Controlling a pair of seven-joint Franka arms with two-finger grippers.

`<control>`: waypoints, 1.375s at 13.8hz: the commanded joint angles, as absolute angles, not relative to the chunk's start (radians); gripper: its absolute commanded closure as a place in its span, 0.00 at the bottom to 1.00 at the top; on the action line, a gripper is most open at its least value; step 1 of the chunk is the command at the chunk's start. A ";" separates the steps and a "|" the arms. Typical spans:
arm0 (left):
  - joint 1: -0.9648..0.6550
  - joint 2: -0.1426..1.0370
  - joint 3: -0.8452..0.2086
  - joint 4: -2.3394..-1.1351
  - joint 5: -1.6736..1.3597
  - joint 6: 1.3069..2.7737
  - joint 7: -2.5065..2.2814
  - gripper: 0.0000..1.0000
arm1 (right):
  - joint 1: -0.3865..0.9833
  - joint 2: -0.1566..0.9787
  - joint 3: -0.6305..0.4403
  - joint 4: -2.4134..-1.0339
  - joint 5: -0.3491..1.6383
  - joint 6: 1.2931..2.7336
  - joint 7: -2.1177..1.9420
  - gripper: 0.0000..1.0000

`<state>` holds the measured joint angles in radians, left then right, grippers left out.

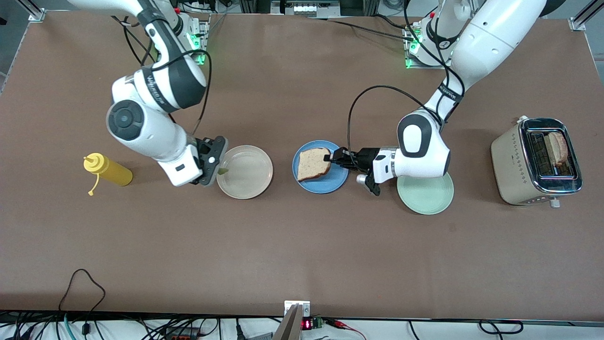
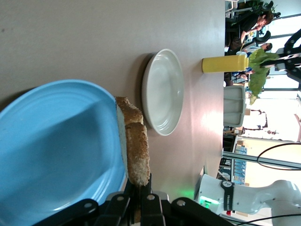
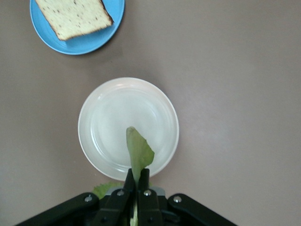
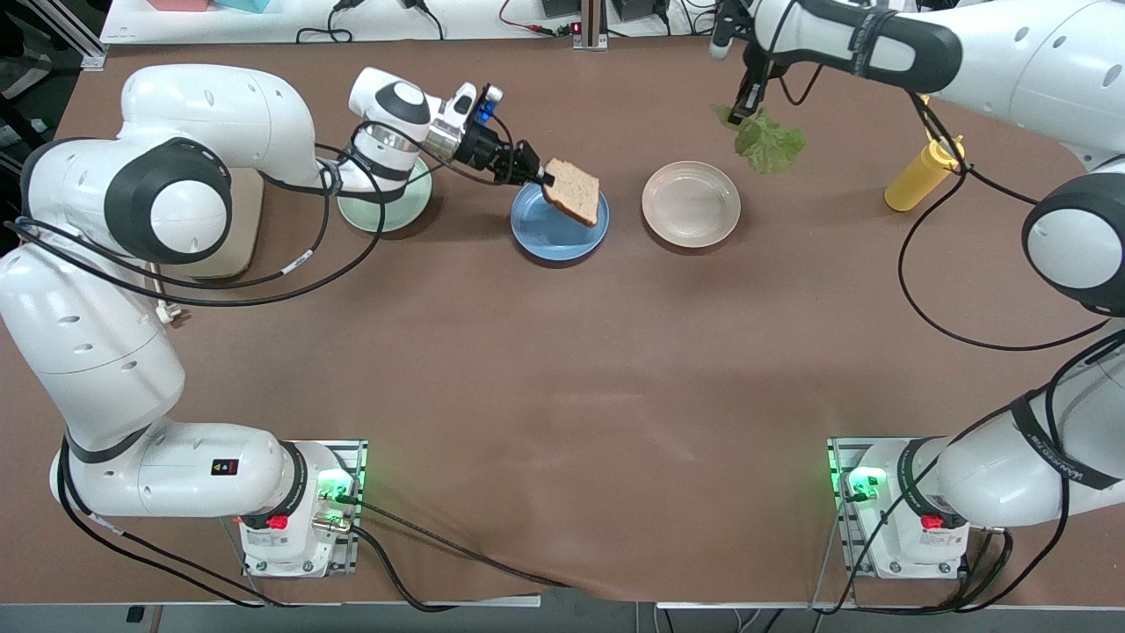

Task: Make sandwich in blue plate with both arms
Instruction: 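Carry the lettuce over the blue plate while the left gripper releases bread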

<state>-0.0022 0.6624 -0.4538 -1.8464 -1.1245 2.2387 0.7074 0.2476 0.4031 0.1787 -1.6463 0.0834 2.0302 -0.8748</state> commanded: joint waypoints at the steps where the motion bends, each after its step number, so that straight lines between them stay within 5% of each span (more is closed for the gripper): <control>1: 0.000 0.661 -0.454 -1.851 -1.155 2.244 0.746 1.00 | 0.290 0.426 0.175 -1.621 0.098 2.051 -0.844 1.00; 5: -0.002 0.689 -0.453 -1.853 -1.155 2.244 0.746 0.97 | 0.348 0.471 0.175 -1.621 0.100 2.146 -0.738 1.00; 7: 0.005 0.687 -0.451 -1.867 -1.155 2.244 0.742 0.83 | 0.376 0.497 0.175 -1.618 0.100 2.195 -0.701 1.00; 8: 0.006 0.683 -0.446 -1.868 -1.149 2.244 0.745 0.30 | 0.388 0.508 0.175 -1.615 0.098 2.218 -0.687 1.00; 9: 0.012 0.674 -0.445 -1.874 -1.140 2.241 0.746 0.00 | 0.403 0.518 0.175 -1.605 0.098 2.233 -0.686 1.00; 19: 0.032 0.448 -0.327 -1.888 -0.610 2.056 0.606 0.00 | 0.537 0.646 0.176 -1.477 0.109 2.423 -0.468 1.00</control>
<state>0.0335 0.5199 -0.3404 -1.8720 -0.7212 2.1101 0.6770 0.5041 0.5965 0.1805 -1.5350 0.0856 2.3781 -0.5126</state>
